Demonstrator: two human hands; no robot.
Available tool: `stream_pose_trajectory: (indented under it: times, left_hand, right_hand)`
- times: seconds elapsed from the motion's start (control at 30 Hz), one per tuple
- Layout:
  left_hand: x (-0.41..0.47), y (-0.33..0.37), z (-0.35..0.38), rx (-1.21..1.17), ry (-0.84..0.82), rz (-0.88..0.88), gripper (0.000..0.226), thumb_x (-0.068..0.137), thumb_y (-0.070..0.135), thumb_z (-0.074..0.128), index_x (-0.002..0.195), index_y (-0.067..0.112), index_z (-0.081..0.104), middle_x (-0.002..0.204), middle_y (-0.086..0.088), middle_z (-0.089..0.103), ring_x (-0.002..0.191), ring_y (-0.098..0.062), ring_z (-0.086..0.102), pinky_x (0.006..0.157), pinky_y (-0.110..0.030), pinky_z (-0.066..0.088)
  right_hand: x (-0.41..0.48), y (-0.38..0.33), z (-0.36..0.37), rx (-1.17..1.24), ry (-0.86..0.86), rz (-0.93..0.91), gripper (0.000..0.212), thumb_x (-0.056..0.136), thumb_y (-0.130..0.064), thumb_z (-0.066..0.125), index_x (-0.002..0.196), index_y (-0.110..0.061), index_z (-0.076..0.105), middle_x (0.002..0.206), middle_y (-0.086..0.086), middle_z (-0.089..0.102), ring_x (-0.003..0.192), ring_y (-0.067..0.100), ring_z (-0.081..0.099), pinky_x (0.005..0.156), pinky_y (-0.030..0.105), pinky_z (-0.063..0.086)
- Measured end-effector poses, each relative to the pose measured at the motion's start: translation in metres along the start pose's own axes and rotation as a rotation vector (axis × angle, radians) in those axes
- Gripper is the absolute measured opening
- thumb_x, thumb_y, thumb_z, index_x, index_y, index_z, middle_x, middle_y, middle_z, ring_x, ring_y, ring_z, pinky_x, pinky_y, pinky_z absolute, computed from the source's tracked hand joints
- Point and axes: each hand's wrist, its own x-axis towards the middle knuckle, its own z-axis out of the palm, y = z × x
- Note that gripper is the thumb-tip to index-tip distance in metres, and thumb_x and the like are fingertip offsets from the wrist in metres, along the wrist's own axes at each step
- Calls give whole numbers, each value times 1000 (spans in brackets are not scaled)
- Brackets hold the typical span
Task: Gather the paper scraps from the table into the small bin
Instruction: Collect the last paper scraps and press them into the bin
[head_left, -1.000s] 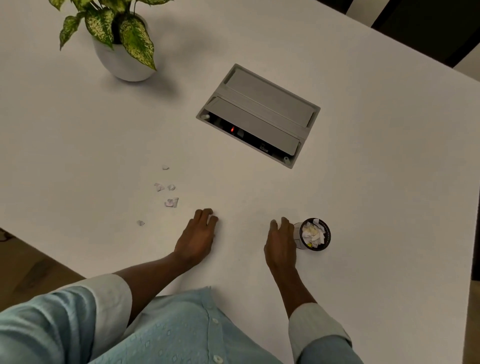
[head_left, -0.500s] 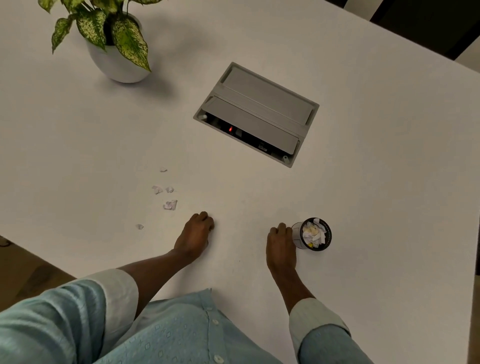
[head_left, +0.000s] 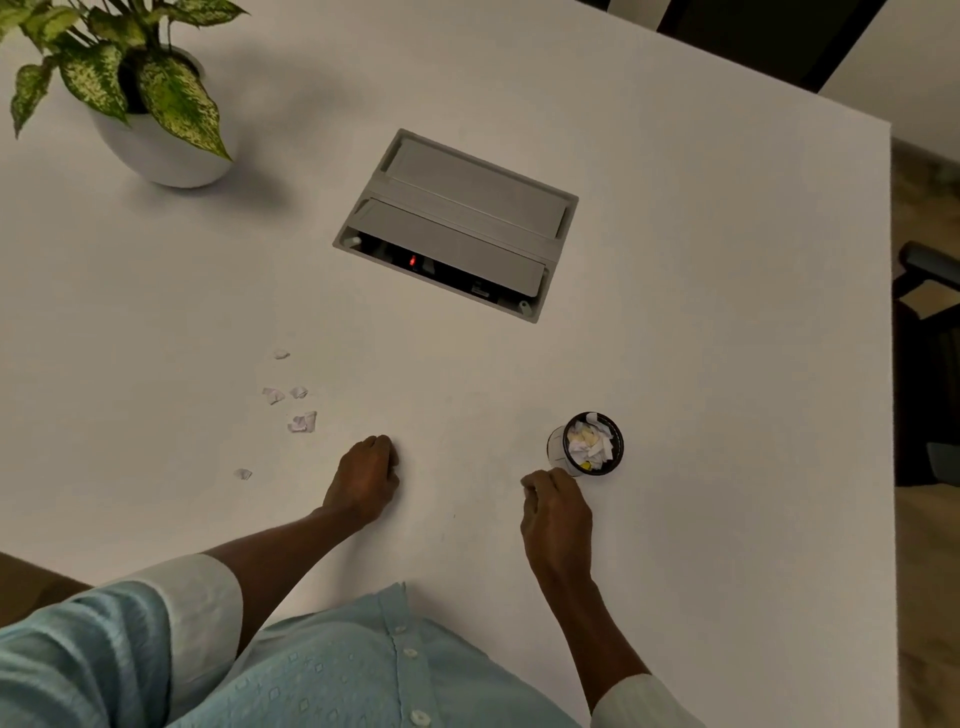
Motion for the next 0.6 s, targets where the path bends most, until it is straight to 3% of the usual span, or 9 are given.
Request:
stream_pose_trajectory:
  times: [0.2,0.27,0.37,0.47,0.53,0.6]
  left_hand:
    - [-6,0,-3,-167,93,-95,19,81,-5,71,91,8,61,83,-2,64,76,-25,59,64,-32,42]
    - [-10,-4,-3,-195,151,-102,20,81,-6,71,91,8,60,81,0,64,74,-24,60,64,-34,43]
    - [-13,-7,-2,-209,207,-120,25,86,9,82,96,10,59,87,3,63,77,-19,60,69,-34,47]
    - [-8,0,-3,-139,171,-119,38,85,25,87,107,7,61,102,-5,61,90,-25,60,83,-43,53]
    - [-3,7,-4,-90,128,-98,36,87,24,85,110,7,62,107,-6,59,95,-27,60,87,-44,53]
    - [2,14,-4,-26,112,-47,18,91,11,76,104,5,65,106,-8,60,94,-30,60,84,-45,52]
  right_hand:
    - [-12,4,-7,120,66,39,9,89,-3,75,93,-11,74,89,1,69,81,16,67,73,27,59]
    - [-13,3,-7,141,72,58,8,90,-3,74,93,-10,74,89,1,70,81,17,67,73,30,60]
    - [-14,-3,-5,145,58,61,7,91,-4,72,93,-10,75,89,1,70,81,17,66,72,34,60]
    - [-14,-11,-5,147,42,31,8,91,-4,72,93,-11,74,89,0,69,80,15,65,71,31,59]
    - [-12,-15,-6,147,43,8,9,91,-3,72,92,-12,74,88,-1,68,79,15,65,70,30,58]
    - [-9,-18,-8,146,54,-6,9,91,-3,72,91,-12,74,88,-1,68,78,15,65,69,28,57]
